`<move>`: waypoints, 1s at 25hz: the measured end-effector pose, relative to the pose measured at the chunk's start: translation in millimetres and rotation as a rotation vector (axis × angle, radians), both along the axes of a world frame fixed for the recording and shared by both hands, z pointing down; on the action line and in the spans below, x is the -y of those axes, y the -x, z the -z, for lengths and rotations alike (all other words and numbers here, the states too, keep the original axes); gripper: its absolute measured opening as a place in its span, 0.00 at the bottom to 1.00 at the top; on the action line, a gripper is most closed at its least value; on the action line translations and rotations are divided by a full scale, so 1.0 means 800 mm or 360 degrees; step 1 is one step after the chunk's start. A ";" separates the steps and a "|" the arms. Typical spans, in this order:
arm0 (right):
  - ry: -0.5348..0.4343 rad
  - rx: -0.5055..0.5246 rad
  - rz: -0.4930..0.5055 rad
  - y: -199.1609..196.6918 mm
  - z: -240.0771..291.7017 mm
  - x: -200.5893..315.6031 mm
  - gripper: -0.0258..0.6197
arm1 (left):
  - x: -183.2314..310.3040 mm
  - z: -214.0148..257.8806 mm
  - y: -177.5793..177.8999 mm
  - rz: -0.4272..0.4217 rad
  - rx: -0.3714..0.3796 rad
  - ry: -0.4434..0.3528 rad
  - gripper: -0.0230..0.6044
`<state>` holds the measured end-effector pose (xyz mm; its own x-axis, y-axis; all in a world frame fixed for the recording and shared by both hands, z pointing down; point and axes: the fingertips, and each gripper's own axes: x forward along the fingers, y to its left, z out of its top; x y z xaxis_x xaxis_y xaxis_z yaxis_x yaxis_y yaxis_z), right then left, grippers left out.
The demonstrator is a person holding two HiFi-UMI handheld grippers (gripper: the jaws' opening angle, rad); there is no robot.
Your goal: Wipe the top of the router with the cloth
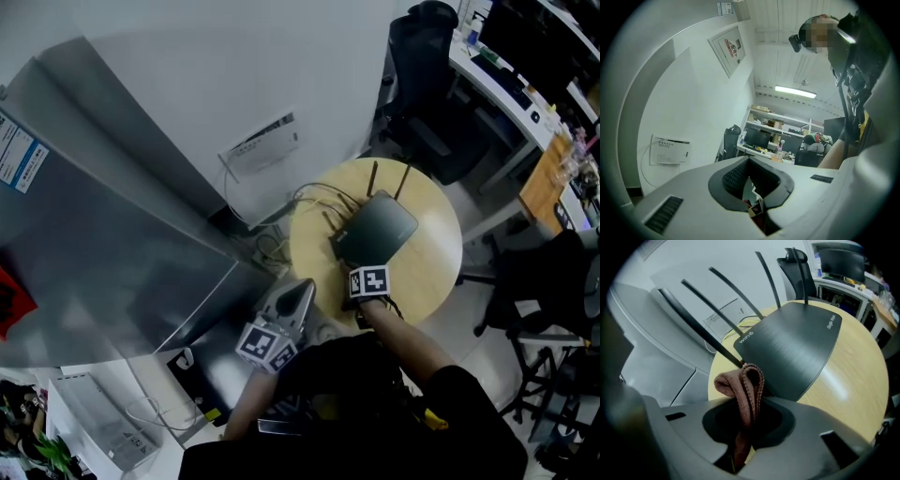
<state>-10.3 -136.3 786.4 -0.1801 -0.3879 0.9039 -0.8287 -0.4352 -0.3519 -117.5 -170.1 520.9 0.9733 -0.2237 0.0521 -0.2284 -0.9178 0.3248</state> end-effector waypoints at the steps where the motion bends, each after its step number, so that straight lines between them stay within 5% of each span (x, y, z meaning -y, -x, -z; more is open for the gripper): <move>1: 0.0012 0.0006 0.0009 0.000 -0.002 -0.004 0.13 | 0.000 0.001 -0.002 -0.0003 0.0001 0.0000 0.03; 11: 0.0097 0.0045 0.0189 -0.019 -0.011 -0.033 0.13 | -0.013 0.003 -0.012 0.0019 -0.0004 0.0000 0.03; 25: 0.0143 -0.0249 0.1057 -0.051 -0.011 -0.066 0.13 | -0.032 0.007 -0.056 0.0097 0.0012 -0.0049 0.03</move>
